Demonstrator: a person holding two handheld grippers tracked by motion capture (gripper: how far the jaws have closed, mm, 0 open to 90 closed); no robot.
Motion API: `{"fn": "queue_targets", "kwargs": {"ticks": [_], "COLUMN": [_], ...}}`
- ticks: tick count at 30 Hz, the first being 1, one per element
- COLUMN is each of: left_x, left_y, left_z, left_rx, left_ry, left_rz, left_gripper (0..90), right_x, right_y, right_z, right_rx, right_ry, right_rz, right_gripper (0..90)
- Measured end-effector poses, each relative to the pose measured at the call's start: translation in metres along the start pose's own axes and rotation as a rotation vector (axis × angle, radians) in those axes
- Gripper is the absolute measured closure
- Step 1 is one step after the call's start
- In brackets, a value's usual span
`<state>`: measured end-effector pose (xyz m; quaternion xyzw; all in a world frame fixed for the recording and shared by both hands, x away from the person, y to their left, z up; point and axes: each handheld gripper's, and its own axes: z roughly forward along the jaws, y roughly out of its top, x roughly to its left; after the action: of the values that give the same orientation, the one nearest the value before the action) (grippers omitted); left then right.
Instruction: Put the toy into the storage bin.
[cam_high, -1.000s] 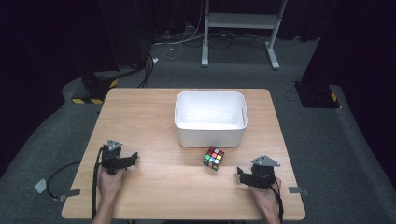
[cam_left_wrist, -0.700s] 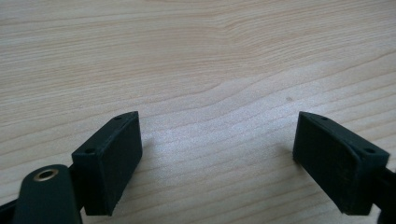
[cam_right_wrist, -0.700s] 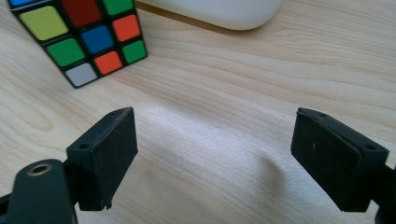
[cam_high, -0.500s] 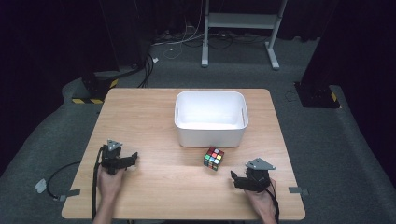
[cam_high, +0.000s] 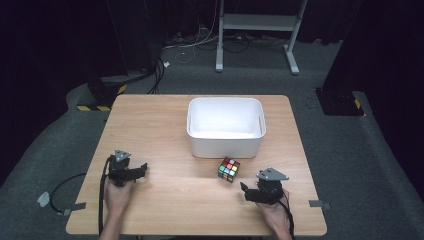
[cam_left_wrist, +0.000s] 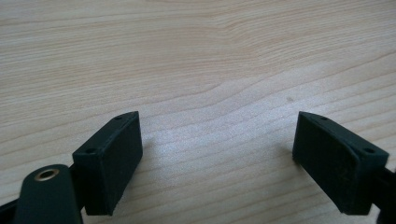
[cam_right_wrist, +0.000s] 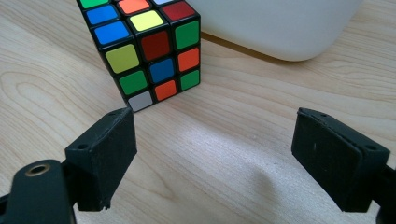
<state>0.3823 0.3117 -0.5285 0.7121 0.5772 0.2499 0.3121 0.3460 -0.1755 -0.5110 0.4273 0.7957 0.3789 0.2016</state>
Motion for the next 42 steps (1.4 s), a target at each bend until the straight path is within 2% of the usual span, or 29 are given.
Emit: {"fn": "queue_targets", "kwargs": {"ticks": [11, 14, 23, 25, 38, 42], "left_x": [0.0, 0.0, 0.0, 0.0, 0.0, 0.0], "left_y": [0.0, 0.0, 0.0, 0.0, 0.0, 0.0], "left_z": [0.0, 0.0, 0.0, 0.0, 0.0, 0.0], "left_rx": [0.0, 0.0, 0.0, 0.0, 0.0, 0.0], "left_ry": [0.0, 0.0, 0.001, 0.001, 0.001, 0.001], "left_rz": [0.001, 0.001, 0.001, 0.0, 0.0, 0.0], "left_gripper": [16.1, 16.1, 16.1, 16.2, 16.2, 16.3], "right_x": [0.004, 0.006, 0.007, 0.009, 0.018, 0.019], "right_y": [0.006, 0.008, 0.01, 0.013, 0.027, 0.028], "right_z": [0.001, 0.002, 0.003, 0.003, 0.015, 0.018], "right_rx": [-0.008, -0.006, -0.015, -0.02, -0.023, -0.02], "right_ry": [0.026, 0.031, 0.042, 0.043, 0.07, 0.076], "right_rz": [-0.01, -0.027, -0.023, -0.038, -0.07, -0.062], "right_gripper": [13.0, 12.8, 11.8, 11.6, 10.7, 10.5]}}
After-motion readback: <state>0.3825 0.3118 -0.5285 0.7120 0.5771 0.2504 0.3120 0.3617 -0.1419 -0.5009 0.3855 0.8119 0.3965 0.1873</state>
